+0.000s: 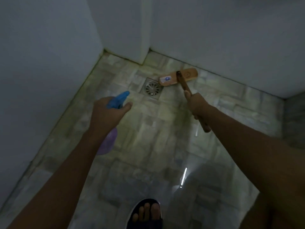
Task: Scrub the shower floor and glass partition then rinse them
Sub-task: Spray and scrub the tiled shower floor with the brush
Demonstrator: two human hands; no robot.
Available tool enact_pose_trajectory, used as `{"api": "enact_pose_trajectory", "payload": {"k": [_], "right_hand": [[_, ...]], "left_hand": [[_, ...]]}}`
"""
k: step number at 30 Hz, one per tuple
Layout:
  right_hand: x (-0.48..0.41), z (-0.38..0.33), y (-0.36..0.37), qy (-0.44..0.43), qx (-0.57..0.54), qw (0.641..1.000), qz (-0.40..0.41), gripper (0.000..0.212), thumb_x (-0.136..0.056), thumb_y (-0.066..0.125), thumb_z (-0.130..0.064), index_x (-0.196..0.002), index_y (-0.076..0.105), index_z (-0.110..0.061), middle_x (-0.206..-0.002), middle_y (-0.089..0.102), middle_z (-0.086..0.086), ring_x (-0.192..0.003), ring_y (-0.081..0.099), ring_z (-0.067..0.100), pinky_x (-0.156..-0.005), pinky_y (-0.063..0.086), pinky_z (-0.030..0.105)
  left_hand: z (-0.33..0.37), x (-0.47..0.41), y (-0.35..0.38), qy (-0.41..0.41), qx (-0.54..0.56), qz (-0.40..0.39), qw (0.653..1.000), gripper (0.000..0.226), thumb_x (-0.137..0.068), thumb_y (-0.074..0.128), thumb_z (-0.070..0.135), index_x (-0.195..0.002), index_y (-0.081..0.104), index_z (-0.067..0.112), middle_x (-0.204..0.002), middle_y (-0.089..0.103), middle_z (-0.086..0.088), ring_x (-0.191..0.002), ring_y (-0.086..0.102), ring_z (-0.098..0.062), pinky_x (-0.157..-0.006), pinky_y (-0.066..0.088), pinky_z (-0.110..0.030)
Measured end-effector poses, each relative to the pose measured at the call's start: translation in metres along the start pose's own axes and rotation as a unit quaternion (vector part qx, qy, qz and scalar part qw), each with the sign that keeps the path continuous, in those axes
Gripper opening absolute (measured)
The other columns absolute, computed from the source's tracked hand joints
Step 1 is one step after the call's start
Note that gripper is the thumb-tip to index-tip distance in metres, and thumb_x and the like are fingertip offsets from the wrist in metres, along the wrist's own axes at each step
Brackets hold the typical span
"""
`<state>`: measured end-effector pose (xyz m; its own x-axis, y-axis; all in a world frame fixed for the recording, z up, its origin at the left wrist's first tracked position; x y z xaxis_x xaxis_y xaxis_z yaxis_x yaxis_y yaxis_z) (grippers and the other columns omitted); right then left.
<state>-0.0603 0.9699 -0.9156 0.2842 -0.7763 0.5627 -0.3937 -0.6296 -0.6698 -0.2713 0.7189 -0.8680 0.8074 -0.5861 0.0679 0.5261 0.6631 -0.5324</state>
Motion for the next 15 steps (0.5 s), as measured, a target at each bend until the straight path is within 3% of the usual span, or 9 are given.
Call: {"api": "enact_pose_trajectory", "payload": {"k": [2, 3, 5, 6, 8, 10, 12, 15], "right_hand": [[0.01, 0.03, -0.022, 0.053, -0.035, 0.997, 0.037, 0.065, -0.101, 0.035, -0.062, -0.115, 0.053, -0.001, -0.078, 0.055, 0.012, -0.055, 0.052, 0.026, -0.04, 0.042, 0.028], [0.02, 0.045, -0.03, 0.078, -0.036, 0.995, 0.051, 0.064, -0.101, 0.034, -0.061, -0.112, 0.054, -0.001, -0.076, 0.055, 0.012, -0.053, 0.052, 0.026, -0.041, 0.043, 0.029], [0.051, 0.075, -0.042, 0.104, -0.033, 0.993, 0.043, 0.058, -0.103, 0.034, -0.058, -0.107, 0.054, -0.004, -0.074, 0.055, 0.012, -0.054, 0.052, 0.027, -0.042, 0.045, 0.03], [0.071, 0.091, -0.046, 0.113, -0.027, 0.993, 0.025, 0.056, -0.103, 0.034, -0.058, -0.105, 0.054, -0.006, -0.075, 0.055, 0.011, -0.056, 0.053, 0.026, -0.042, 0.045, 0.03], [0.104, 0.109, -0.044, 0.119, 0.009, 0.993, -0.024, 0.056, -0.102, 0.033, -0.059, -0.102, 0.053, -0.007, -0.076, 0.056, 0.009, -0.058, 0.054, 0.025, -0.042, 0.044, 0.029], [0.111, 0.119, -0.053, 0.118, 0.028, 0.992, -0.028, 0.058, -0.101, 0.031, -0.061, -0.106, 0.053, -0.007, -0.078, 0.056, 0.008, -0.059, 0.053, 0.022, -0.042, 0.044, 0.028], [0.093, 0.119, -0.064, 0.136, 0.004, 0.991, 0.011, 0.059, -0.102, 0.032, -0.06, -0.11, 0.052, -0.006, -0.08, 0.056, 0.009, -0.059, 0.054, 0.023, -0.043, 0.044, 0.028], [0.065, 0.106, -0.063, 0.157, -0.08, 0.982, 0.068, 0.06, -0.102, 0.034, -0.058, -0.115, 0.055, -0.004, -0.085, 0.058, 0.011, -0.06, 0.055, 0.025, -0.045, 0.046, 0.03]], "left_hand": [[0.016, -0.004, 0.023, 0.035, -0.016, -0.03, 0.999, 0.022, -0.08, 0.081, 0.031, -0.092, 0.078, 0.013, -0.052, 0.052, 0.004, -0.05, 0.052, -0.01, -0.055, 0.052, -0.029], [0.023, -0.005, 0.035, 0.056, -0.029, -0.043, 0.997, 0.018, -0.081, 0.08, 0.031, -0.091, 0.079, 0.016, -0.052, 0.051, 0.003, -0.049, 0.051, -0.01, -0.053, 0.047, -0.024], [0.04, -0.002, 0.058, 0.085, -0.029, -0.064, 0.994, 0.023, -0.078, 0.08, 0.032, -0.07, 0.071, 0.013, -0.051, 0.048, 0.001, -0.048, 0.047, -0.007, -0.051, 0.041, -0.023], [0.049, 0.001, 0.073, 0.1, -0.019, -0.078, 0.992, 0.024, -0.077, 0.081, 0.032, -0.07, 0.07, 0.011, -0.053, 0.048, 0.001, -0.049, 0.046, -0.006, -0.053, 0.04, -0.023], [0.061, 0.007, 0.09, 0.142, -0.006, -0.101, 0.985, 0.021, -0.078, 0.083, 0.03, -0.092, 0.078, 0.016, -0.057, 0.048, 0.001, -0.054, 0.046, -0.009, -0.058, 0.039, -0.025], [0.07, 0.009, 0.106, 0.18, -0.015, -0.135, 0.974, 0.034, -0.079, 0.082, 0.033, -0.106, 0.076, 0.015, -0.057, 0.048, -0.001, -0.055, 0.048, -0.015, -0.059, 0.039, -0.026], [0.073, 0.007, 0.118, 0.2, -0.058, -0.16, 0.965, 0.035, -0.078, 0.077, 0.049, -0.095, 0.076, 0.018, -0.056, 0.054, -0.003, -0.053, 0.052, -0.019, -0.057, 0.045, -0.029], [0.075, 0.006, 0.132, 0.16, -0.056, -0.171, 0.971, 0.053, -0.068, 0.066, 0.069, -0.068, 0.056, 0.017, -0.058, 0.056, -0.009, -0.053, 0.056, -0.023, -0.057, 0.051, -0.04]]}}
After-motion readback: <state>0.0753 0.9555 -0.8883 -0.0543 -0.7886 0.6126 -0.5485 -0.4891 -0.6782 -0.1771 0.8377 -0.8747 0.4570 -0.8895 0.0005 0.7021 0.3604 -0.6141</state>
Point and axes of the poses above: each hand's wrist, its own x-axis away from the middle knuckle, its own y-axis out of the palm, z = x × y, the point moved 2 cm from there along -x, towards the middle knuckle
